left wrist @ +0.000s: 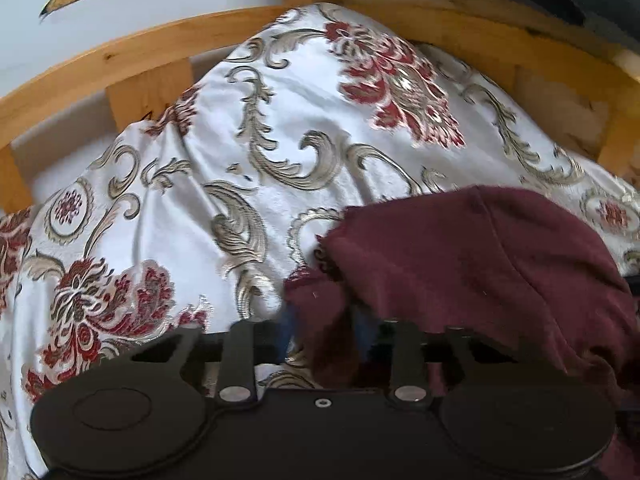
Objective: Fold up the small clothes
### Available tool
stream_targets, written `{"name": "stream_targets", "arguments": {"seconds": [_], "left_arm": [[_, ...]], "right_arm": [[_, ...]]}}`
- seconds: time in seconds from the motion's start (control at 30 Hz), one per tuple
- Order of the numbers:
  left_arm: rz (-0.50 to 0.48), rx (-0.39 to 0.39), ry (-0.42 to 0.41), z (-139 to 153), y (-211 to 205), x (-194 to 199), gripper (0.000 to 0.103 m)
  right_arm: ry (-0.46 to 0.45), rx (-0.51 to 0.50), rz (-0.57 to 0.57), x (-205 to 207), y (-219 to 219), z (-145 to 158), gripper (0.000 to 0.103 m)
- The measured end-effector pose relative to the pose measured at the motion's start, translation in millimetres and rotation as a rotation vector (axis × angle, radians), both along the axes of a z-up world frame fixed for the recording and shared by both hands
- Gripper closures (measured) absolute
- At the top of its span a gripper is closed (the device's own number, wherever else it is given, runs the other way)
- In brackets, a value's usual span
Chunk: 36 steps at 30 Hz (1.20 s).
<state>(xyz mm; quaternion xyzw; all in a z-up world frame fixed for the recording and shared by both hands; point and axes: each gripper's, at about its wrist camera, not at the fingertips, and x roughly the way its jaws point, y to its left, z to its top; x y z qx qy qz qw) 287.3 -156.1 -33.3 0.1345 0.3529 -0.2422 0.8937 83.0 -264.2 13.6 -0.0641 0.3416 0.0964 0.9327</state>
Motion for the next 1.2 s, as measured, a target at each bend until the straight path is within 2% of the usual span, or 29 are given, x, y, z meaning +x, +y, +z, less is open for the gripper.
{"name": "stream_targets", "arguments": {"seconds": [0.03, 0.1, 0.13, 0.27, 0.53, 0.6, 0.67, 0.8, 0.9, 1.03, 1.1, 1.2], "left_arm": [[0.006, 0.017, -0.021, -0.1, -2.2, -2.9, 0.078], [0.037, 0.039, -0.071, 0.2, -2.4, -7.9, 0.099], [0.059, 0.047, -0.099, 0.8, -1.4, -10.0, 0.102], [0.152, 0.028, -0.123, 0.3, 11.1, -10.9, 0.103], [0.267, -0.029, -0.024, -10.5, 34.4, 1.2, 0.103], [0.28, -0.053, 0.007, -9.7, 37.7, 0.5, 0.09], [0.275, -0.077, 0.006, -6.0, 39.4, -9.4, 0.082], [0.236, -0.147, 0.037, 0.3, 40.7, -46.1, 0.06], [0.229, -0.227, 0.108, 0.7, 49.2, -78.2, 0.049], [0.243, -0.314, 0.203, -5.6, 56.7, -109.6, 0.045], [0.272, -0.352, 0.209, -5.3, 62.1, -120.6, 0.045], [0.289, -0.422, 0.231, -1.9, 72.3, -125.0, 0.042]], "right_arm": [[0.0, 0.0, 0.0, 0.0, 0.1, -0.1, 0.0], [-0.002, 0.001, 0.0, -0.3, 0.2, 0.0, 0.0], [-0.002, 0.002, 0.0, -0.2, 0.0, 0.1, 0.0], [-0.002, 0.002, 0.0, -0.3, 0.2, 0.1, 0.0], [-0.002, 0.004, 0.001, -0.7, -0.3, 0.3, 0.0], [-0.003, 0.004, 0.001, -0.9, -0.3, 0.7, 0.0], [-0.002, 0.004, 0.001, -1.0, -0.3, 0.6, 0.0], [-0.003, 0.005, 0.0, -1.3, -0.1, 0.6, 0.0], [-0.003, 0.004, 0.001, -1.3, 0.4, 1.4, 0.0], [-0.064, -0.047, 0.012, -6.3, 6.7, 13.5, 0.0], [-0.083, -0.049, 0.003, -6.5, 7.2, 16.8, 0.0], [-0.063, -0.024, -0.01, -2.6, 3.6, 13.1, 0.0]]}}
